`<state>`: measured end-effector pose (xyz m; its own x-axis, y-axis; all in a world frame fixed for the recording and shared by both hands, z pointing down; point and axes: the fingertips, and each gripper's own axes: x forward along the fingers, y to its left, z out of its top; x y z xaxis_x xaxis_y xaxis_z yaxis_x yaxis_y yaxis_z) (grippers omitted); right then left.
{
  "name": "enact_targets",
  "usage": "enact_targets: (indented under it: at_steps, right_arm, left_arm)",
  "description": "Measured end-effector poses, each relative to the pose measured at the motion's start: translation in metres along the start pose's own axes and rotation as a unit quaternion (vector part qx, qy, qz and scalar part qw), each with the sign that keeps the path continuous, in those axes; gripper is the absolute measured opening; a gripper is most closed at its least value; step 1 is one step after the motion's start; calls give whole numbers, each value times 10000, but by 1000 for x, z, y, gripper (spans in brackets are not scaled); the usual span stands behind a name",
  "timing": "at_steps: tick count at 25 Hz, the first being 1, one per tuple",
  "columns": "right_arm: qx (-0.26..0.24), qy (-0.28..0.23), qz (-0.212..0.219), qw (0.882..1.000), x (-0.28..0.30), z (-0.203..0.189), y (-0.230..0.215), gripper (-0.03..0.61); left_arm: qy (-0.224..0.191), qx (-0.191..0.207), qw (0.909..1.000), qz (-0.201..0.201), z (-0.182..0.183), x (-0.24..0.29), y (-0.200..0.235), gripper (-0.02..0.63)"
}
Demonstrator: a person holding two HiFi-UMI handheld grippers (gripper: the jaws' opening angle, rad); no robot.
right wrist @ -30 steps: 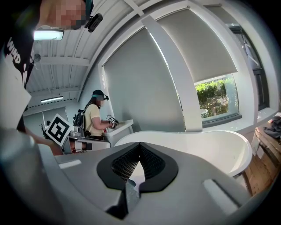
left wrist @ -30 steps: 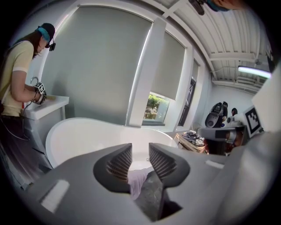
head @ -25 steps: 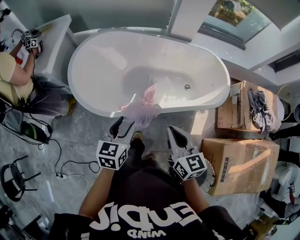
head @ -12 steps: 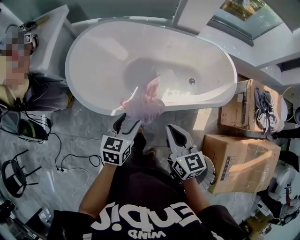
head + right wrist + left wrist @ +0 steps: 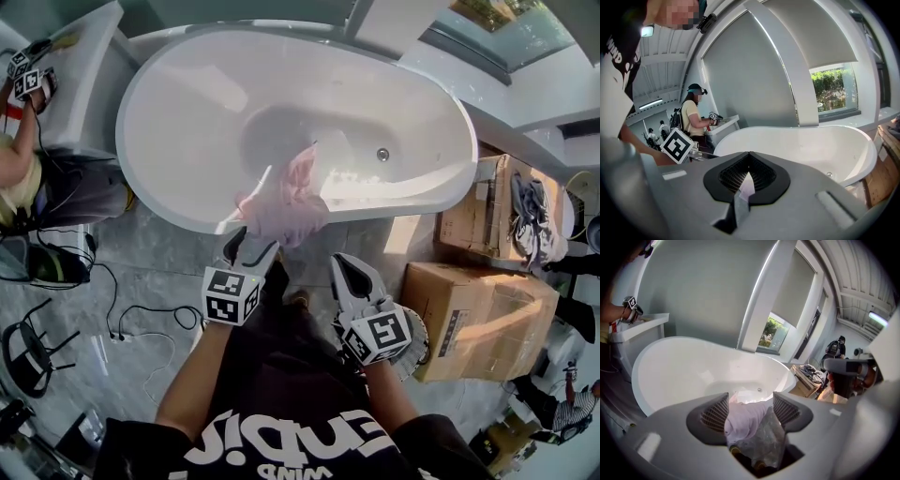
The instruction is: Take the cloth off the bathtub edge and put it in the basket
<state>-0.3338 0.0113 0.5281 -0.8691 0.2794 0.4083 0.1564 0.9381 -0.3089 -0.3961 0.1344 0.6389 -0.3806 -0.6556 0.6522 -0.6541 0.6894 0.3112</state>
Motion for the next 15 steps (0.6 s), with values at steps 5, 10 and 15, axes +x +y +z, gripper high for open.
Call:
enact_targets:
  at_steps: [5,10,15]
  right_arm:
    - [140,157,-51,9998,12,-19,-11,6]
    - [163,306,-72,9994,31,-34,-18,6]
    - [166,458,-60,9988,47,-46,-26,6]
  left_arm:
    - [221,-153,9996,53,-20,25,15,270]
    - [501,-238,9985,41,-46,53,32,290]
    - [789,-380,9960,167,-74,75,49,321]
